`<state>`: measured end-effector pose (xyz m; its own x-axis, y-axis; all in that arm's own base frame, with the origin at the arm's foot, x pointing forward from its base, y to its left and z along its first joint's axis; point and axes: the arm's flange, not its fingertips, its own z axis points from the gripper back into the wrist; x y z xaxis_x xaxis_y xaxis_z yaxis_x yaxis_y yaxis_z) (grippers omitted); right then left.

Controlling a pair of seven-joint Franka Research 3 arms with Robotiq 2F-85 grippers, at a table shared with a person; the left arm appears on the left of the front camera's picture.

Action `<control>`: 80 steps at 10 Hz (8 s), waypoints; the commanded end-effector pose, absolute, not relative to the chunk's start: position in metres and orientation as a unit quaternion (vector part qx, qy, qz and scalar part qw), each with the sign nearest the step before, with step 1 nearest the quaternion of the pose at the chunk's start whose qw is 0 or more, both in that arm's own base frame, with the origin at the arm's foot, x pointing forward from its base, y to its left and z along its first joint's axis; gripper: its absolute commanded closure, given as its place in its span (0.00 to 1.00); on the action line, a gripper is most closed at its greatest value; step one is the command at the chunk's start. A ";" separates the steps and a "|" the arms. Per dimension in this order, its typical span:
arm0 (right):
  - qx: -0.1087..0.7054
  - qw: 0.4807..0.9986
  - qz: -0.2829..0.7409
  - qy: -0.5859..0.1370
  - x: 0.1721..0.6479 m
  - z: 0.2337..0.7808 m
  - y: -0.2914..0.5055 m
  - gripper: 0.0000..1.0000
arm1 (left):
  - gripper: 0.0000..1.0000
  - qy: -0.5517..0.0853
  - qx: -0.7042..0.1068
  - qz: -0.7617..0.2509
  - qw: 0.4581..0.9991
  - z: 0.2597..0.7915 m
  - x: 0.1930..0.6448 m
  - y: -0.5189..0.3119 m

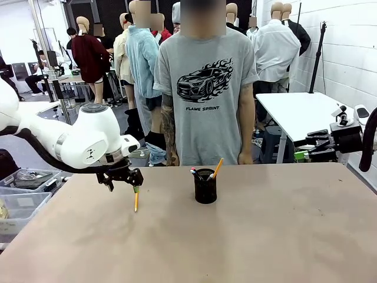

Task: Place the pens into the pen holder.
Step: Pick up a writing instrument from the table and place it into the Pen holder.

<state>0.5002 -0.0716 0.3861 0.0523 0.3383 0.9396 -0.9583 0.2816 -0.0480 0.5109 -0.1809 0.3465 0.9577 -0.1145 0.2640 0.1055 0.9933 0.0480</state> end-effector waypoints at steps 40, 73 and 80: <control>0.327 0.647 0.507 -0.466 0.498 0.386 -0.071 0.19 | 1.00 -0.162 -0.576 -0.581 0.551 0.429 0.608 -0.252; 0.327 0.647 0.507 -0.466 0.498 0.386 -0.071 0.19 | 0.56 -0.356 -0.575 -0.647 0.353 0.283 0.670 -0.291; 0.327 0.647 0.507 -0.466 0.498 0.386 -0.071 0.19 | 0.37 -0.374 -0.513 -0.636 0.439 0.379 0.646 -0.265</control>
